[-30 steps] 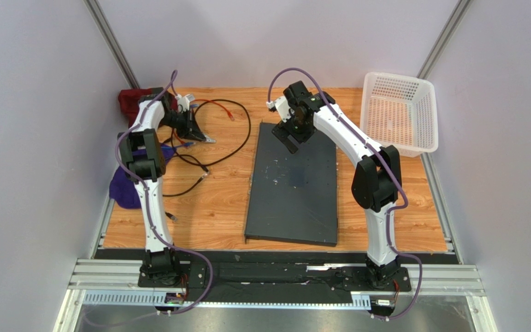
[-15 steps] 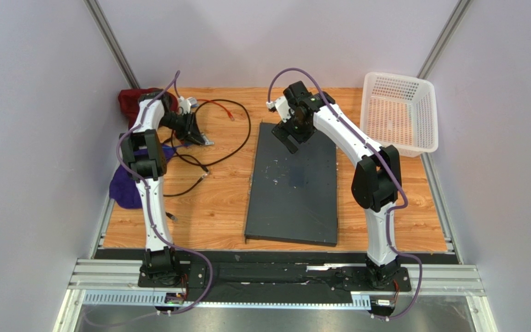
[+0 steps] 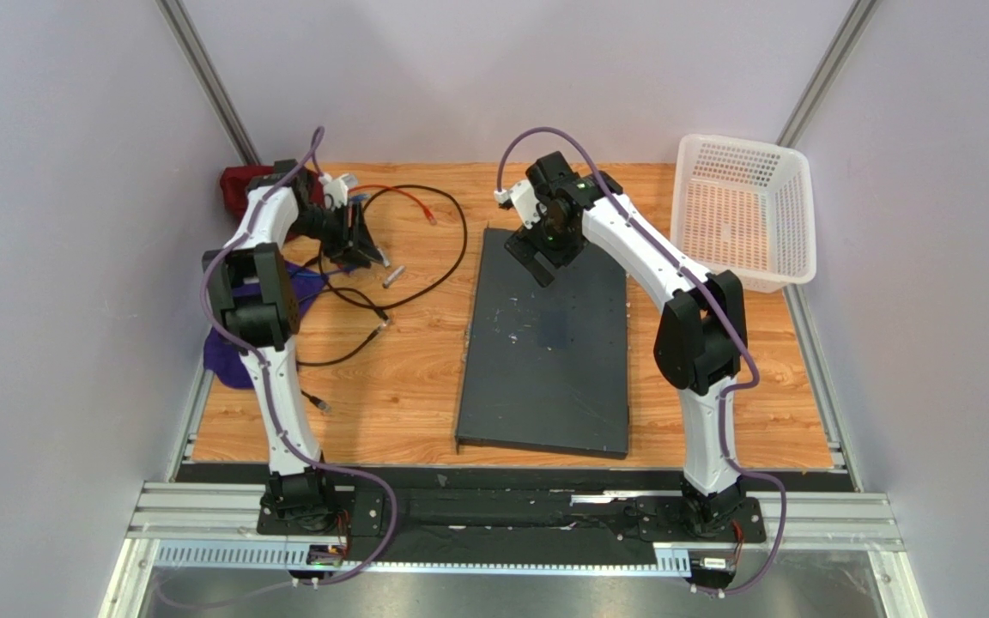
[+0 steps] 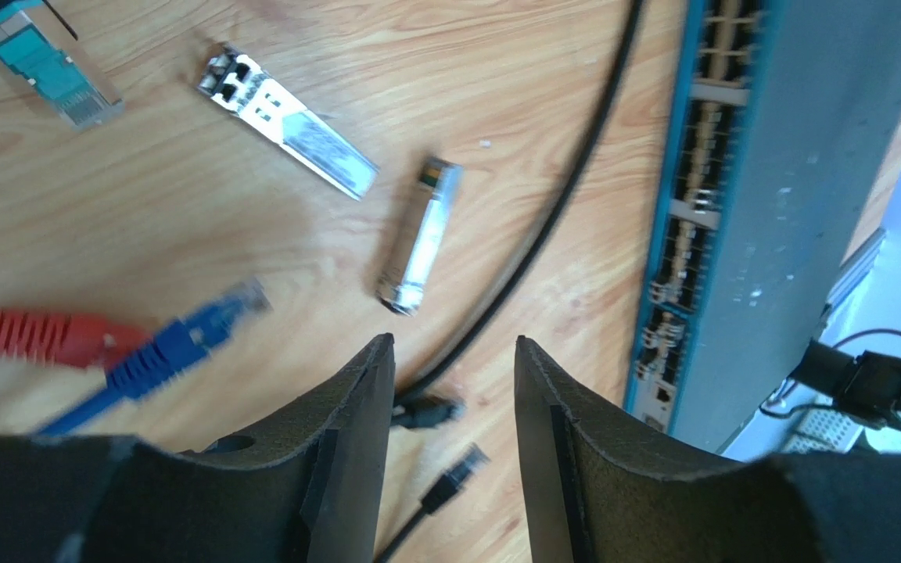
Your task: Pull the plug from the switch port
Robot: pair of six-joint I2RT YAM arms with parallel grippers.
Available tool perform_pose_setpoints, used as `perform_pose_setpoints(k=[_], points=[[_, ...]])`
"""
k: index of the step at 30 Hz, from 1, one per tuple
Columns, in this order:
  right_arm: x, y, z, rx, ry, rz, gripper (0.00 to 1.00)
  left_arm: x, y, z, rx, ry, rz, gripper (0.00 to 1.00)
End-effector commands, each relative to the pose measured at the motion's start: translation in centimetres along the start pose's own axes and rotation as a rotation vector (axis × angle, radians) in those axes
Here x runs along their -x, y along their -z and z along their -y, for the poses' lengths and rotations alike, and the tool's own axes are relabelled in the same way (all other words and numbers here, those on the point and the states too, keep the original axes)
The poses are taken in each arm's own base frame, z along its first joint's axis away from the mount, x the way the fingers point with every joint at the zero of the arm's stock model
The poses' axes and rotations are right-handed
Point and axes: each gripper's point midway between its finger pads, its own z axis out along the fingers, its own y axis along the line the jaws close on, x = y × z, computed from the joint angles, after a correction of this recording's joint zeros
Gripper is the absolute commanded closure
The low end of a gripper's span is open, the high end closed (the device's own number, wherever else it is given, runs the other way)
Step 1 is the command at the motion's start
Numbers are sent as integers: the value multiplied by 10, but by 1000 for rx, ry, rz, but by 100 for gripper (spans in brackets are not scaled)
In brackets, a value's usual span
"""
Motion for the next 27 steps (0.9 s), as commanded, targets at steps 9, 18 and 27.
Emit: perform_pose_setpoints(k=[9, 18, 27], points=[[-6, 3, -9, 4, 4, -7, 12, -33, -4, 130, -357, -182, 110, 55], [-40, 0, -32, 79, -48, -71, 12, -89, -63, 137, -355, -84, -11, 55], [-46, -4, -38, 100, -49, -90, 12, -114, -89, 141, -410, -54, -130, 57]])
